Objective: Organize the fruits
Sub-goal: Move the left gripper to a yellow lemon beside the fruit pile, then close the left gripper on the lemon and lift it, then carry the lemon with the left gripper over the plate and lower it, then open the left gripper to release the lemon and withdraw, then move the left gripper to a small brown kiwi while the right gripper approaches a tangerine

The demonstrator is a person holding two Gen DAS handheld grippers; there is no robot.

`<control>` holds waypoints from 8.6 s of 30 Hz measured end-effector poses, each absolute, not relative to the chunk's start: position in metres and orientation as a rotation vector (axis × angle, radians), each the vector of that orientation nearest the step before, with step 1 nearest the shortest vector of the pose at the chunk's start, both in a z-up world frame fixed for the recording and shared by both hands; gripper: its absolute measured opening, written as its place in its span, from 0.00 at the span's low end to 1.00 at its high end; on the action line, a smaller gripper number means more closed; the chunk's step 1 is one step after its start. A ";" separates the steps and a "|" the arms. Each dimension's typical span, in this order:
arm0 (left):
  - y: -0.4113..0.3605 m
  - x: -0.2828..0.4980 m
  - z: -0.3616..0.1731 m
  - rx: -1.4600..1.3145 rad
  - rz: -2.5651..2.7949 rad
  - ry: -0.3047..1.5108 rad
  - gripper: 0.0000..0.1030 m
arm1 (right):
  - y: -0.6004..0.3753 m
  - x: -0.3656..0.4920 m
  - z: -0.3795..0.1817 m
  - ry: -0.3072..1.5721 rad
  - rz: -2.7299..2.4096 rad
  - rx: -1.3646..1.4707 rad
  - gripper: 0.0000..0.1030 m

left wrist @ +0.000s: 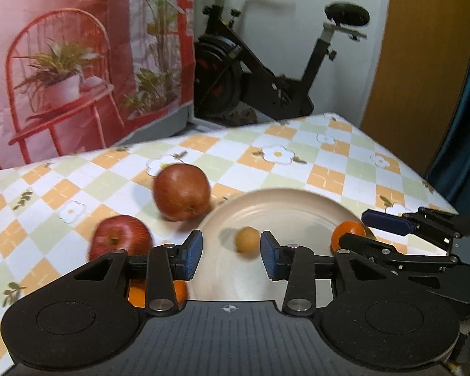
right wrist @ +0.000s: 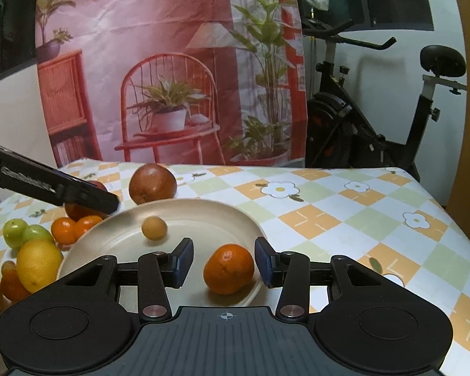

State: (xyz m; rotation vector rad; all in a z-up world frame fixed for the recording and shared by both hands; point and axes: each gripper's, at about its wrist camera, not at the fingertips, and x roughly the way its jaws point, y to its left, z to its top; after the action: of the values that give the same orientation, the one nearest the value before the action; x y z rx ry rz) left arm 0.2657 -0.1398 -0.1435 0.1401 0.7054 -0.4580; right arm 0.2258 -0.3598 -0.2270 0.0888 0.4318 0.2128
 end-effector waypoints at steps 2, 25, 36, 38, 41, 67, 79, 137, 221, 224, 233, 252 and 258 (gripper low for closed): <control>-0.130 0.261 -0.137 0.119 -0.448 0.701 0.42 | -0.361 0.225 -0.226 0.433 0.205 0.095 0.39; -0.019 0.193 -0.125 0.055 -0.362 0.732 0.42 | -0.257 0.179 -0.187 0.541 0.414 0.152 0.40; -0.005 0.179 -0.143 -0.015 -0.382 0.780 0.42 | -0.221 0.159 -0.184 0.599 0.487 0.082 0.40; -0.005 0.177 -0.149 -0.027 -0.389 0.794 0.42 | -0.216 0.156 -0.185 0.612 0.508 0.061 0.40; -0.002 0.175 -0.154 -0.064 -0.397 0.817 0.41 | -0.210 0.152 -0.186 0.622 0.537 0.025 0.41; -0.005 0.171 -0.173 -0.160 -0.504 0.879 0.39 | -0.191 0.155 -0.208 0.749 0.690 0.044 0.45; -0.001 0.175 -0.175 -0.189 -0.512 0.884 0.39 | -0.186 0.165 -0.219 0.747 0.741 0.070 0.49; -0.174 0.346 -0.141 -0.084 -0.744 0.879 0.38 | -0.356 0.293 -0.198 0.609 0.409 0.221 0.47; -0.021 0.223 -0.169 0.409 -0.803 0.945 0.37 | -0.244 0.166 -0.188 0.603 0.339 0.215 0.44; -0.014 0.222 -0.172 0.397 -0.809 0.964 0.37 | -0.242 0.164 -0.190 0.616 0.336 0.202 0.44; -0.015 0.222 -0.168 0.413 -0.846 0.920 0.37 | -0.225 0.162 -0.193 0.651 0.371 0.153 0.44; -0.024 0.228 -0.172 0.423 -0.869 0.881 0.37 | -0.214 0.166 -0.207 0.726 0.468 0.183 0.39; -0.025 0.229 -0.175 0.416 -0.862 0.892 0.37 | -0.211 0.169 -0.210 0.728 0.491 0.192 0.39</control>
State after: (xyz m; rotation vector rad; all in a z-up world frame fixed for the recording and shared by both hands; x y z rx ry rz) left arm 0.2287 -0.0255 -0.1750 0.4160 0.8923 -0.8619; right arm 0.1688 -0.2107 -0.2102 0.1922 0.7278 0.4914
